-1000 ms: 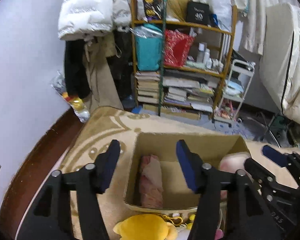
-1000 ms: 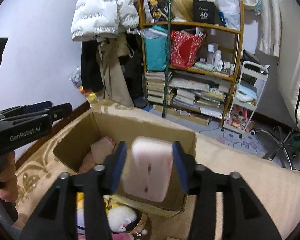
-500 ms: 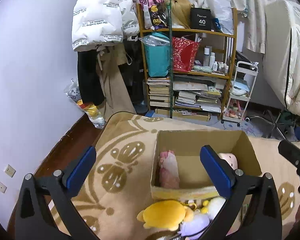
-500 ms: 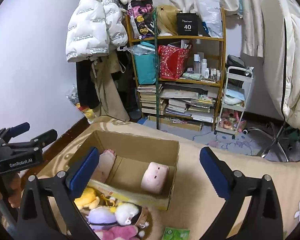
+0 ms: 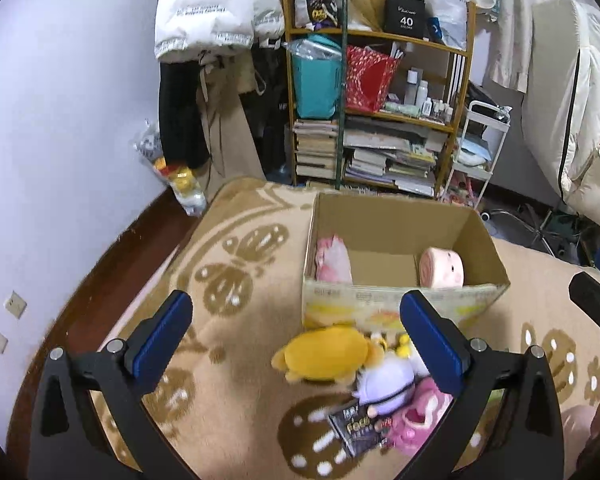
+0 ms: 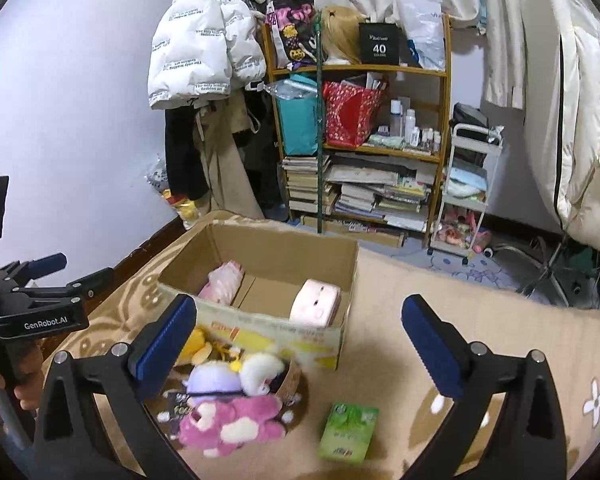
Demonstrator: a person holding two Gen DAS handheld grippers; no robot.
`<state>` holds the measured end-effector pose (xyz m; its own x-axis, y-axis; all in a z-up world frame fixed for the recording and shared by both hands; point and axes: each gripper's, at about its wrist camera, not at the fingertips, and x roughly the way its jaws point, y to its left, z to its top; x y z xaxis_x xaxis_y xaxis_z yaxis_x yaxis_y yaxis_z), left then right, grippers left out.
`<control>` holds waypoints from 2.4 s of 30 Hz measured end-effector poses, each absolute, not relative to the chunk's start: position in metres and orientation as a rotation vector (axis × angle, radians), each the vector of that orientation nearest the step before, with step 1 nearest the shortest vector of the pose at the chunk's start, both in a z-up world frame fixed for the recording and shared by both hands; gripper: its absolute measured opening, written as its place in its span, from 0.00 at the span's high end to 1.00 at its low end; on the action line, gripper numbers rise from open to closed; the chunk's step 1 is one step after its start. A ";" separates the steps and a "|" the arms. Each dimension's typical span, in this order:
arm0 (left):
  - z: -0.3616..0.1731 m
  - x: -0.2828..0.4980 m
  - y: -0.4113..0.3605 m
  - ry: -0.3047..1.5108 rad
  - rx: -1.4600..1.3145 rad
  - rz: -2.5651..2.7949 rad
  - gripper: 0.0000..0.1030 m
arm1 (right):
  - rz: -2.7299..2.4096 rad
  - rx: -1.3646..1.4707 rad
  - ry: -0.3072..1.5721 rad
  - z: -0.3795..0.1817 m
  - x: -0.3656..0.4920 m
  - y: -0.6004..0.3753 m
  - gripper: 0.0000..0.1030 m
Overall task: Organize soft objects
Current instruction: 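Withdraw both grippers from the box back toward the pile, then move left gripper to black Face tissue pack while right gripper reaches pink bear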
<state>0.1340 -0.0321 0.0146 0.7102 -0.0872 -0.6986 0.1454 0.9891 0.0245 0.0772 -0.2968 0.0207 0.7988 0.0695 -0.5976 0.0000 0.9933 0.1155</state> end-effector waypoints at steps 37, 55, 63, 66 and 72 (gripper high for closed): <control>-0.099 0.116 -0.021 1.028 0.031 -0.133 0.01 | 0.143 0.136 0.932 -0.082 0.078 -0.271 0.00; -0.125 0.117 -0.023 1.105 0.032 -0.165 0.01 | 0.187 0.211 0.976 -0.110 0.098 -0.269 0.00; -0.134 0.120 -0.026 1.132 0.033 -0.178 0.01 | 0.213 0.204 0.983 -0.115 0.104 -0.263 0.00; -0.137 0.121 -0.027 1.141 0.029 -0.187 0.01 | 0.229 0.188 0.986 -0.117 0.106 -0.259 0.00; -0.141 0.123 -0.032 1.143 0.028 -0.214 0.01 | 0.252 0.167 1.035 -0.133 0.114 -0.250 0.00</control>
<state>0.1228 -0.0320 -0.1410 0.3967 -0.1547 -0.9048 0.1832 0.9792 -0.0871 0.1145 -0.2495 -0.1327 0.4859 0.2841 -0.8265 -0.1271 0.9586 0.2548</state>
